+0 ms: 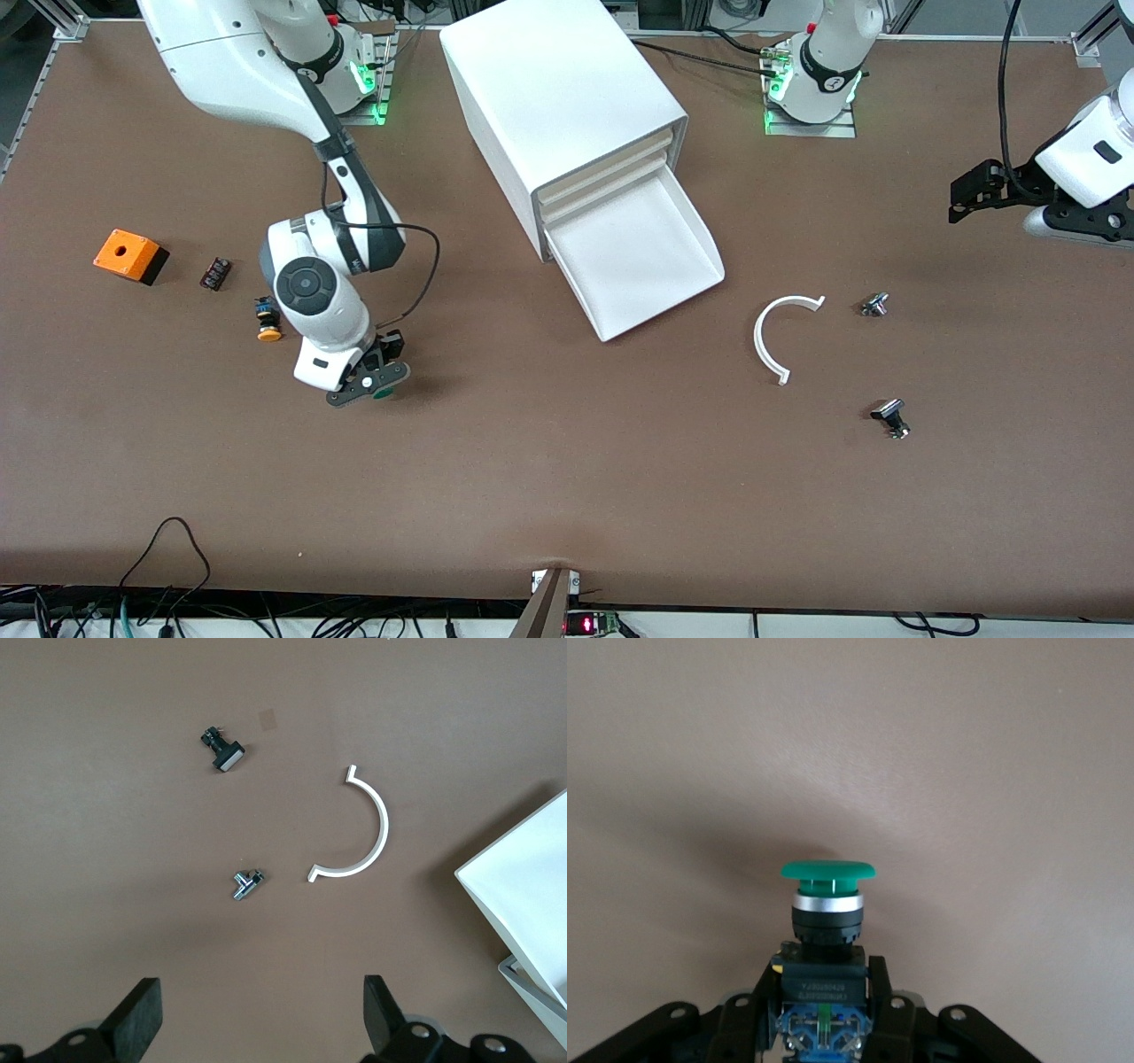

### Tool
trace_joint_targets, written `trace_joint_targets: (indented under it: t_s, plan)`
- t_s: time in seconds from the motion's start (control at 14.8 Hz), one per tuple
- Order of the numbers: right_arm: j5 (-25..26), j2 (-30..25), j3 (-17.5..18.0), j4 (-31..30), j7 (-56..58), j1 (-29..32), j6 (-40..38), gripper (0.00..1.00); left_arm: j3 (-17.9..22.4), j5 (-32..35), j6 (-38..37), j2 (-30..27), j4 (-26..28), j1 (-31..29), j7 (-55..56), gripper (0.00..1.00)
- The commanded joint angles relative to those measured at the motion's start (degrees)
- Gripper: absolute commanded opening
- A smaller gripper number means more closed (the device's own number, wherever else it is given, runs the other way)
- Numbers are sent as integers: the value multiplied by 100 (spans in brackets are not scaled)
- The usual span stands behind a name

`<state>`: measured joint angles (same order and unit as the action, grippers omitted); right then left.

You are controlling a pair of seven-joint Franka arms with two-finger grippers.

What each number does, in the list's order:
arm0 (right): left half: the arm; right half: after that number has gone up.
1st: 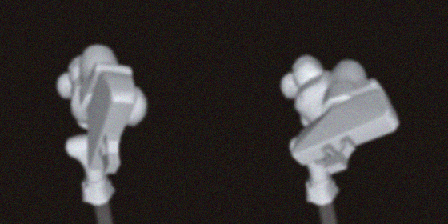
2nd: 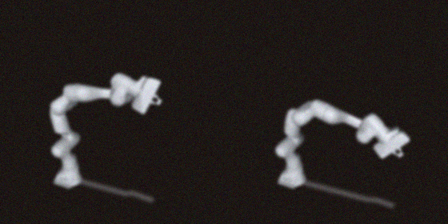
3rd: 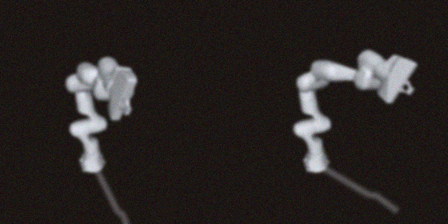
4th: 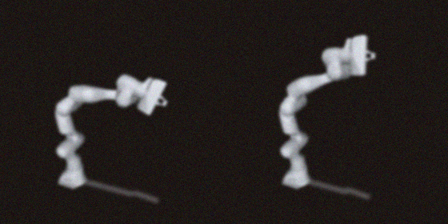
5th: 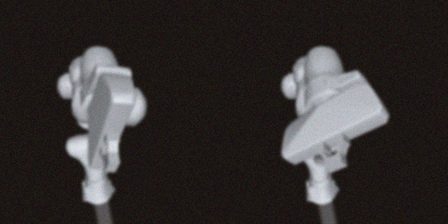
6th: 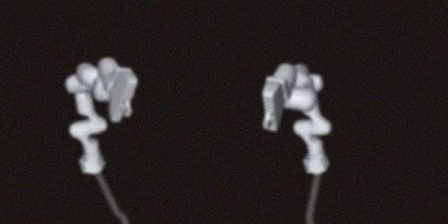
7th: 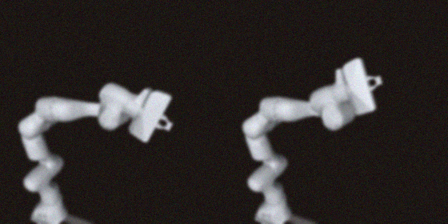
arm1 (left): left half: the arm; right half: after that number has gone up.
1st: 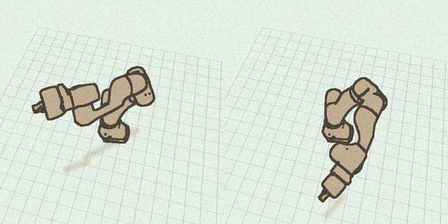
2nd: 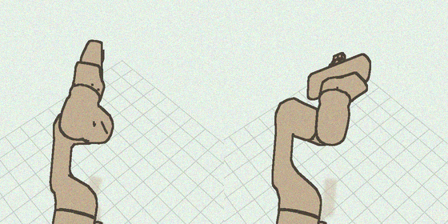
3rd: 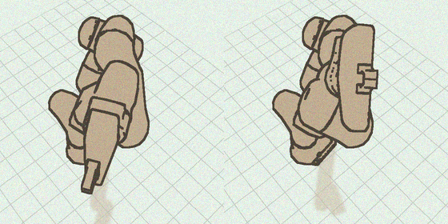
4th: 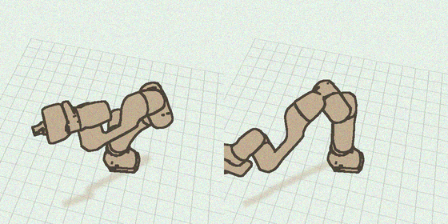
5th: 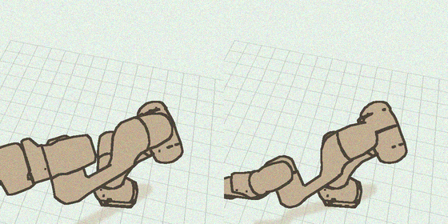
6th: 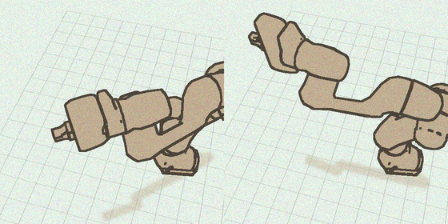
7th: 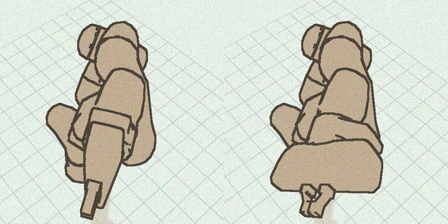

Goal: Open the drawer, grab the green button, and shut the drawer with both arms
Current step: 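Lower the green button onto the table and open the right gripper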

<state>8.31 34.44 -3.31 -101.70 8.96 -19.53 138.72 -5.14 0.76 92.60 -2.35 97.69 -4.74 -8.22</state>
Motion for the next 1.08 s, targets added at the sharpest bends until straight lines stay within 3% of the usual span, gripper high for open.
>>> trace_joint_targets:
  t_s: [0.0,0.2,0.34,0.54,0.61,0.74,1.01]
  plan:
    - [101,-236,129,-639,1175,510,759,29,4,-120,-137,94,-189,-27,13,100]
    - [92,-157,137,-764,2607,862,1139,29,4,-120,-128,94,-189,-27,13,100]
    - [92,-139,155,-764,2874,916,1166,30,4,-120,-128,94,-189,-27,4,100]
    - [92,-16,155,-746,3076,916,1376,42,4,-111,-128,94,-189,-27,4,100]
    - [83,36,155,-738,3077,916,1429,51,4,-111,-128,94,-189,-27,4,100]
    - [57,54,155,-711,3068,916,1447,100,4,-111,-128,94,-189,-27,4,100]
    - [-144,-94,216,-659,2989,916,1430,100,4,-111,-137,94,-198,-27,4,100]
